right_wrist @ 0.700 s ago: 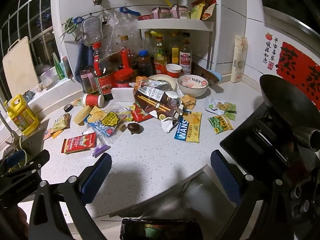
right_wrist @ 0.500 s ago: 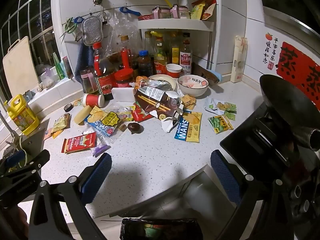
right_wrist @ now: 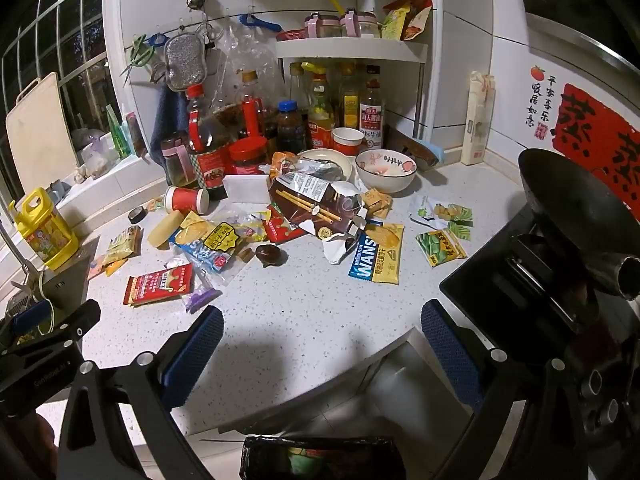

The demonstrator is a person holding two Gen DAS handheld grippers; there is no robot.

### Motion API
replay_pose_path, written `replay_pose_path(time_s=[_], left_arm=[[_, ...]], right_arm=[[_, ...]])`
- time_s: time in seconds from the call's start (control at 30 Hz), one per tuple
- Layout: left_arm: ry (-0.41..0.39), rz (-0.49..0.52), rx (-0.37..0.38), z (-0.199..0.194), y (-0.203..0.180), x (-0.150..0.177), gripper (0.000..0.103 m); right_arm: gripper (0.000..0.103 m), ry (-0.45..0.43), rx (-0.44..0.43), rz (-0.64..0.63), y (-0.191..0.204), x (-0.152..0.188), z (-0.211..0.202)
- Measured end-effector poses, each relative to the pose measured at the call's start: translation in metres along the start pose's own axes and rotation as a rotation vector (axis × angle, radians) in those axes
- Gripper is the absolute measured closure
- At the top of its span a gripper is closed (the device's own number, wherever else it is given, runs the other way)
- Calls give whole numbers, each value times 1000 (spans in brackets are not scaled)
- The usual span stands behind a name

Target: Collect trash

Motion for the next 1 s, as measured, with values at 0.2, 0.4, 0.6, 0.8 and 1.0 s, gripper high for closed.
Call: replay_pose_path(time_s=[0.2, 0.4, 0.6, 0.8, 1.0], left_arm=[[0, -1, 1, -1, 0, 0, 14], [-1, -1, -1, -1, 0, 0, 14], [-2, 0, 0, 0, 1, 0, 14], [-1, 1, -1, 0, 1, 0, 14], [-1, -1, -1, 0, 1, 0, 14]], right_arm=[[5, -1, 0, -1, 0, 0, 0], [5, -2, 1, -1, 0, 0, 0], [5, -1, 1, 0, 0, -1, 1], [5, -1, 0, 0, 0, -1, 3], [5, -2, -2, 1, 0, -1, 4]])
Point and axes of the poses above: each gripper's, at about its wrist camera, not at the fingertips, and z roughly the way its jaws point, y to its left, x to its underside, the point moved 10 cm from there along z, roughly the way its jaws point, and after that the axes turned 14 degrees about y, right-handed, at the moved point
